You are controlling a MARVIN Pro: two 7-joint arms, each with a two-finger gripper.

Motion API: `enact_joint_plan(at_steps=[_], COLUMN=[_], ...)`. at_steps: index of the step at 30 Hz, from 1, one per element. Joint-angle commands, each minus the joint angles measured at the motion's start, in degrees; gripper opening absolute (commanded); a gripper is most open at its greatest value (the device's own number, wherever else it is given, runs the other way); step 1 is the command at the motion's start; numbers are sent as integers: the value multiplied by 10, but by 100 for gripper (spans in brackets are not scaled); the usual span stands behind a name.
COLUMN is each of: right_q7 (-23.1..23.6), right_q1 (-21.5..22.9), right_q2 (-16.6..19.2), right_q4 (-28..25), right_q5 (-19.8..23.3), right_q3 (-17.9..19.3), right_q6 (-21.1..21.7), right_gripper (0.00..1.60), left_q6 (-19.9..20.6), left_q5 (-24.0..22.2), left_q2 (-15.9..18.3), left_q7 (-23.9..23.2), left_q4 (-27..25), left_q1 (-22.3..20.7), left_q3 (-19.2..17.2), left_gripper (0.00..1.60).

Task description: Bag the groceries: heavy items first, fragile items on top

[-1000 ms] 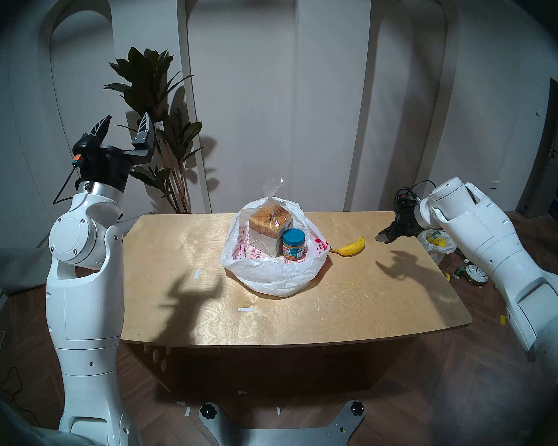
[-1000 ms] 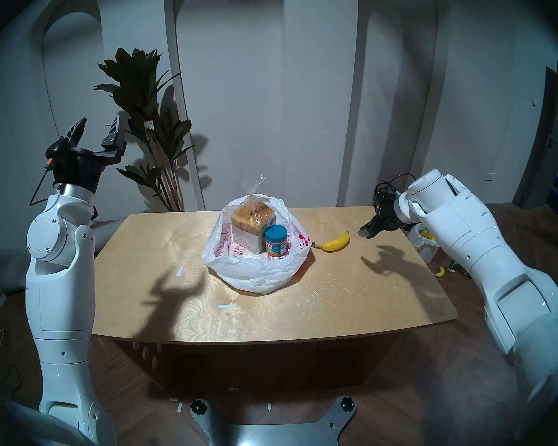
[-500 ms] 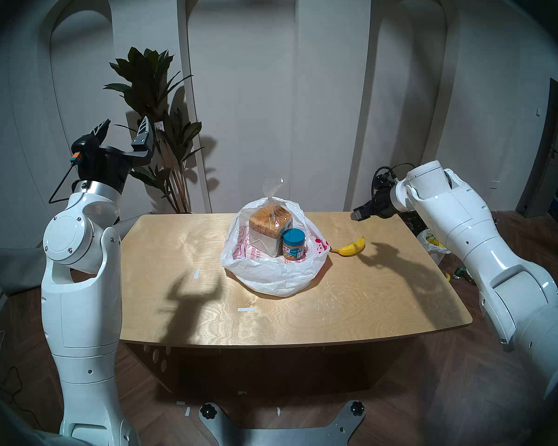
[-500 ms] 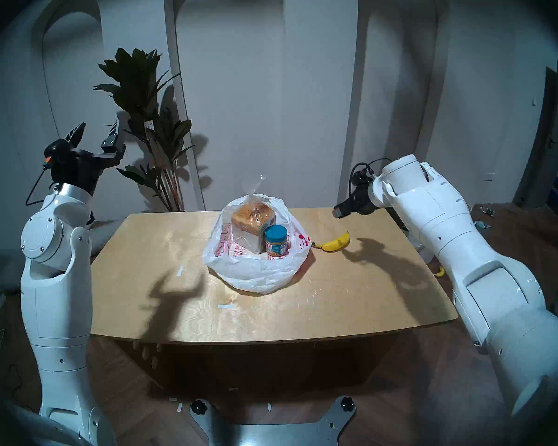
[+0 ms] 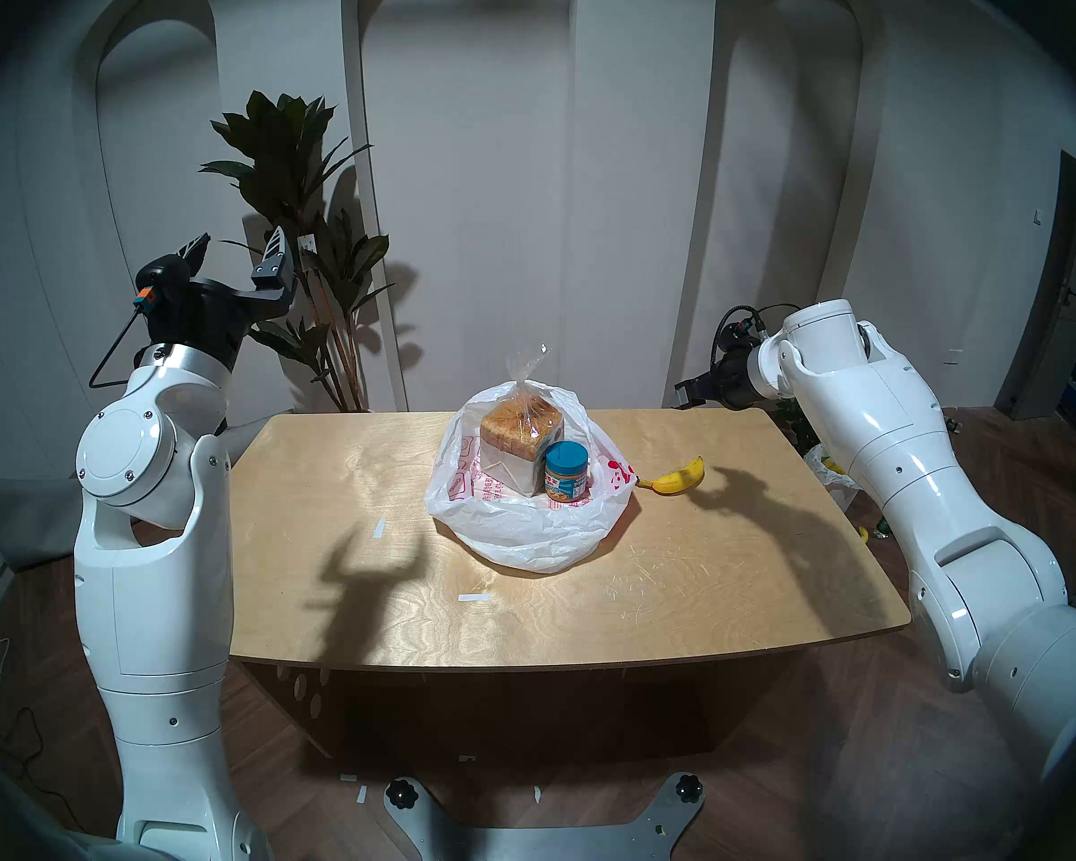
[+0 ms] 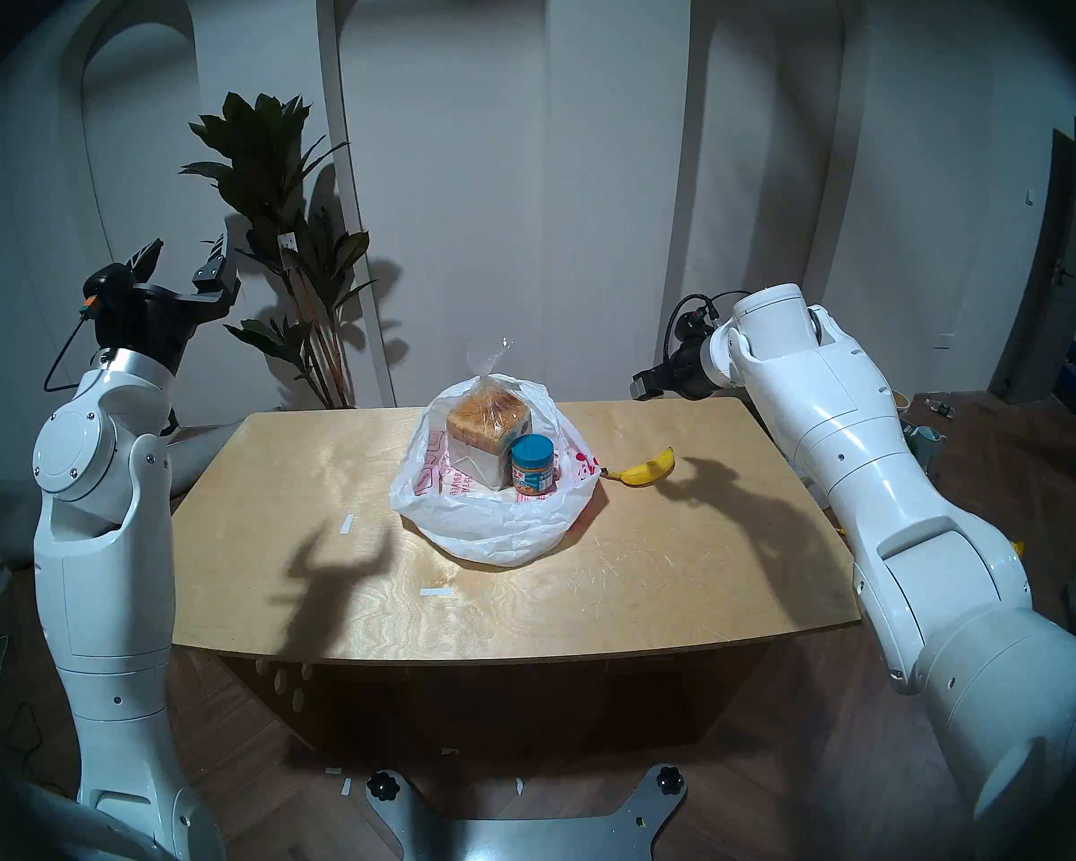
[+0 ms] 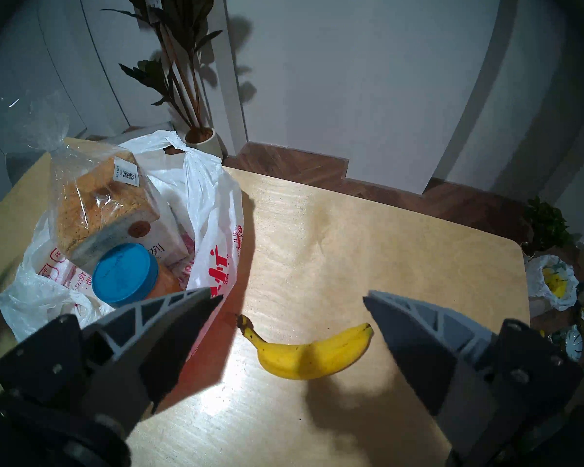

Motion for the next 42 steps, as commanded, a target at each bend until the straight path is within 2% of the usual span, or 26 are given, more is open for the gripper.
enact_joint_plan(at_steps=[1, 10, 22, 31, 42], right_q7=[-28, -64, -111, -145, -209], right_q1=[-37, -93, -151, -165, -190], right_q2=[16, 19, 7, -27, -46], right_q4=[-36, -62, -99, -143, -188], right_q5=[4, 12, 28, 46, 57], right_q3=[22, 39, 66, 90, 139], right_q6=[-1, -1, -1, -1, -1], right_gripper=[160, 160, 160, 160, 160], left_q6=[6, 24, 44, 58, 74], left_q5=[0, 3, 7, 9, 12], left_q2=[1, -1, -3, -4, -6], left_q7=[1, 8, 15, 21, 25], left_q4=[-15, -19, -25, -29, -34], left_q1=[-5, -6, -6, -7, -8], left_q3=[1, 2, 2, 3, 4], left_gripper=[160, 160, 160, 160, 160])
